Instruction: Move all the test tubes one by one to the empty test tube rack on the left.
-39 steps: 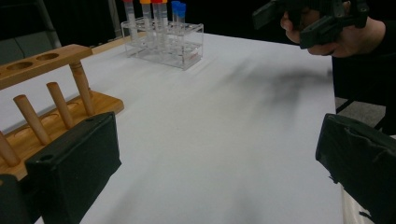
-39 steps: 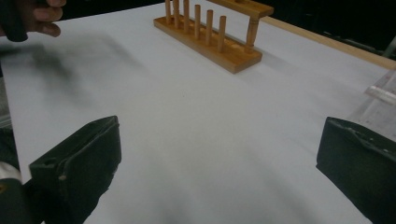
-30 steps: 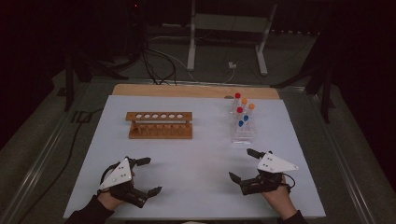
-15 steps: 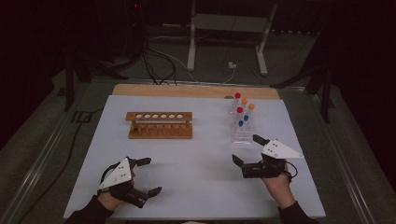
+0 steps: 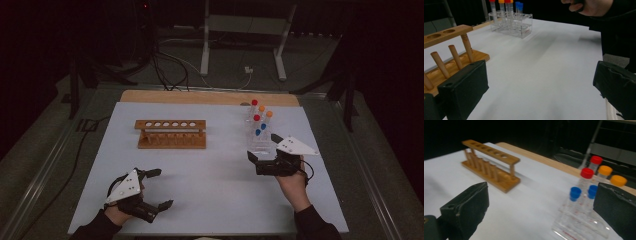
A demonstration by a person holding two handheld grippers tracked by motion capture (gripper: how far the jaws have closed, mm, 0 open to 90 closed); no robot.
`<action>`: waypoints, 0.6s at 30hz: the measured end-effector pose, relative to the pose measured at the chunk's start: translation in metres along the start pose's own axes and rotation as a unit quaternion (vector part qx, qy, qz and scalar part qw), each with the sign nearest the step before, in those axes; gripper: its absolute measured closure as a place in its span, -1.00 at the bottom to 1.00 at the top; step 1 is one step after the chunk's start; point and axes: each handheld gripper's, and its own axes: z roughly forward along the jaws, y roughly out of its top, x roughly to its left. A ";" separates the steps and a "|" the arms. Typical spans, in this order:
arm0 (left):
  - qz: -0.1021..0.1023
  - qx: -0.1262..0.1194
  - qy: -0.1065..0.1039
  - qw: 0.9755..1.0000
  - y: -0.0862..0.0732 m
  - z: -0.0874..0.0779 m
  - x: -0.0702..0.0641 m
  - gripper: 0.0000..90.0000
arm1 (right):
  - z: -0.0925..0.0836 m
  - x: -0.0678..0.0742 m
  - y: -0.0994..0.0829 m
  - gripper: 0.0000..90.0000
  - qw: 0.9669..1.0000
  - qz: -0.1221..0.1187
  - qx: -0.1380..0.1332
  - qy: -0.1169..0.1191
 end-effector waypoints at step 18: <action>-0.004 -0.002 -0.004 1.000 0.000 0.000 0.000 -0.99 | 0.032 -0.016 -0.004 -0.92 0.999 0.010 0.035 -0.022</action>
